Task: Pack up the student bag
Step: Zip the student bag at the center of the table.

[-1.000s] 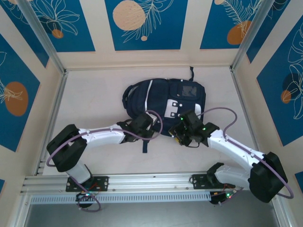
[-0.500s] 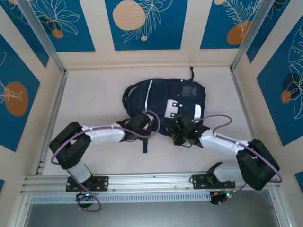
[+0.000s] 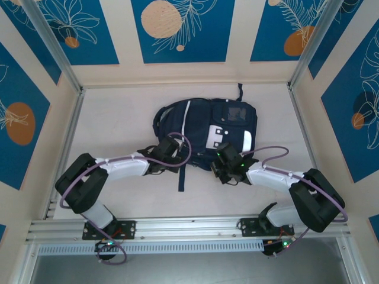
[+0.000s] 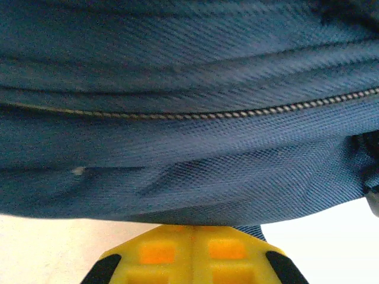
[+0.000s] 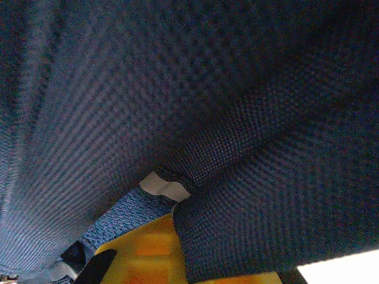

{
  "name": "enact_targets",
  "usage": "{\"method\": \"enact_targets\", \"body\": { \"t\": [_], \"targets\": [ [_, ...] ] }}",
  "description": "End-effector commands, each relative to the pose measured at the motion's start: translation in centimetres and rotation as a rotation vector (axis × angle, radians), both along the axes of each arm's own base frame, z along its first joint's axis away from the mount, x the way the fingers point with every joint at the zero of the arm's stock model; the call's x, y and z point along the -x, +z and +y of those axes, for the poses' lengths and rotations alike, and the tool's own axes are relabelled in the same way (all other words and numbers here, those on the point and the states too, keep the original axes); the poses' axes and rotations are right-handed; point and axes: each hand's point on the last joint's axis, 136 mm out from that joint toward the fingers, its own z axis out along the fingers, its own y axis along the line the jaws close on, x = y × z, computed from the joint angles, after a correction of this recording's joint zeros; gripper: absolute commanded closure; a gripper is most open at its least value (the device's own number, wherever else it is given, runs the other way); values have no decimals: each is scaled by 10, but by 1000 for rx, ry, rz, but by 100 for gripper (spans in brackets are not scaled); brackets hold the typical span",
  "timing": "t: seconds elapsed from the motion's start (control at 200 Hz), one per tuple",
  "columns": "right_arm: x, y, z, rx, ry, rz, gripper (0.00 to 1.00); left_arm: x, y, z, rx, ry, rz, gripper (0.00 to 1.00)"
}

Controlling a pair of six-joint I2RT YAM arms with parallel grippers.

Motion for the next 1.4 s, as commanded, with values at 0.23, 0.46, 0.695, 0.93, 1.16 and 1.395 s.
{"method": "enact_targets", "body": {
  "t": [0.23,0.46,0.695,0.93,1.16,1.395],
  "targets": [
    [-3,0,-32,105,47,-52,100,-3,33,20,33,78,-73,100],
    [-9,38,-16,147,345,-218,94,-2,62,38,70,141,-116,100],
    [-10,93,1,350,674,-326,59,3,67,46,71,178,-93,100],
    [-51,134,57,386,878,-431,43,2,74,71,73,309,-113,100],
    [-99,111,109,302,924,-340,42,9,83,86,120,361,-122,100],
    [-124,100,140,251,960,-365,61,15,73,87,119,343,-104,100]
  ]
}}
